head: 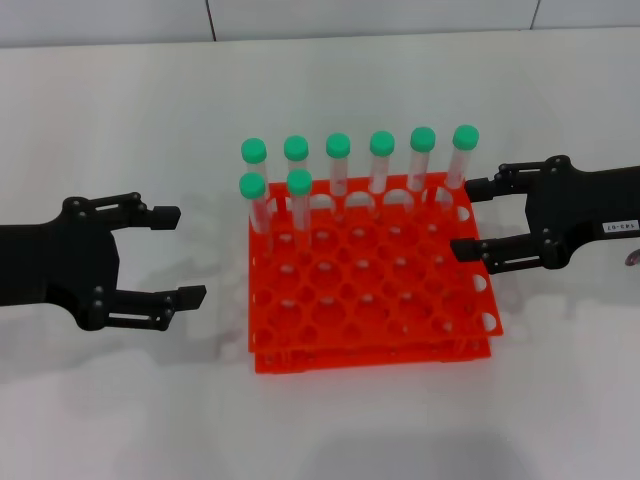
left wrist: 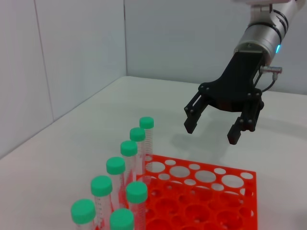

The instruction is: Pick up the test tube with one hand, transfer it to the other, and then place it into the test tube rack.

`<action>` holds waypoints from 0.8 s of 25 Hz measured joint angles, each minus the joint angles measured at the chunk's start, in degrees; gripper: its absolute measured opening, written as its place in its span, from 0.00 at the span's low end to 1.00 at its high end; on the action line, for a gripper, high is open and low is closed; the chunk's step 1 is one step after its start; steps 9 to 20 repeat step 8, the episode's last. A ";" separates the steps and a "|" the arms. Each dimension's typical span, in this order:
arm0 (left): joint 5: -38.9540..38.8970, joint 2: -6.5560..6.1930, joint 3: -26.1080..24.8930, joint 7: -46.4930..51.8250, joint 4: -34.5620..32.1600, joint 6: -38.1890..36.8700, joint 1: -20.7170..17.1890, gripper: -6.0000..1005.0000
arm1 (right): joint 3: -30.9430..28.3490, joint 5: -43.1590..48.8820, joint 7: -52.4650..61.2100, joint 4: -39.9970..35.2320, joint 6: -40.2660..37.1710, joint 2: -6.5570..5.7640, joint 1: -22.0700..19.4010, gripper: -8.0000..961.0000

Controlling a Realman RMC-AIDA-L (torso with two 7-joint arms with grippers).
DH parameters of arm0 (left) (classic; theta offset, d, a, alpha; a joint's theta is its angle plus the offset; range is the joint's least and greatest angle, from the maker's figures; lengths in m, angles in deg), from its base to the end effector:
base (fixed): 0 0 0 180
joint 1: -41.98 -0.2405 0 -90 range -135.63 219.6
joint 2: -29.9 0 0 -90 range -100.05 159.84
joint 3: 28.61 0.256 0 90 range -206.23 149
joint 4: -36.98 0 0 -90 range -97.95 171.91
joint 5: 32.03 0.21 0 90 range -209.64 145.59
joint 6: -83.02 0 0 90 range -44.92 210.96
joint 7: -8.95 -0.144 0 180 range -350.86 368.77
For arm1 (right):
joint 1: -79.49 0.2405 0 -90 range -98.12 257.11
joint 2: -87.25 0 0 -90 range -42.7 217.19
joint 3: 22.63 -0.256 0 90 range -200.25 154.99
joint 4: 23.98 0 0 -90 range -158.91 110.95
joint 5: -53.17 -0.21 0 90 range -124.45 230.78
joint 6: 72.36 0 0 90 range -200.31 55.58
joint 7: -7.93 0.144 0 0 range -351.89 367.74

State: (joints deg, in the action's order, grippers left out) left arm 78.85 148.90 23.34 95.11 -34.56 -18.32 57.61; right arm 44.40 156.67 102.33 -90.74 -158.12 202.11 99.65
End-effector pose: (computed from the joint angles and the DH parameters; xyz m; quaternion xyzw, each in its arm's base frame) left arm -0.2457 0.2811 0.0588 -0.9754 -0.0966 -0.1577 0.1195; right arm 0.2180 0.3240 0.0338 -0.9722 0.1232 0.1555 0.1242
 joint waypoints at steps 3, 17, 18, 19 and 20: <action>0.07 0.00 0.07 -0.01 0.00 0.00 0.01 0.89 | -0.05 -0.06 0.00 -0.03 -0.09 0.05 -0.03 0.79; 0.10 0.00 0.07 -0.02 0.00 -0.14 0.01 0.89 | -0.07 -0.09 -0.02 -0.04 -0.12 0.10 -0.04 0.79; 0.10 0.00 0.07 -0.02 0.00 -0.14 0.01 0.89 | -0.07 -0.09 -0.02 -0.04 -0.12 0.10 -0.04 0.79; 0.10 0.00 0.07 -0.02 0.00 -0.14 0.01 0.89 | -0.07 -0.09 -0.02 -0.04 -0.12 0.10 -0.04 0.79; 0.10 0.00 0.07 -0.02 0.00 -0.14 0.01 0.89 | -0.07 -0.09 -0.02 -0.04 -0.12 0.10 -0.04 0.79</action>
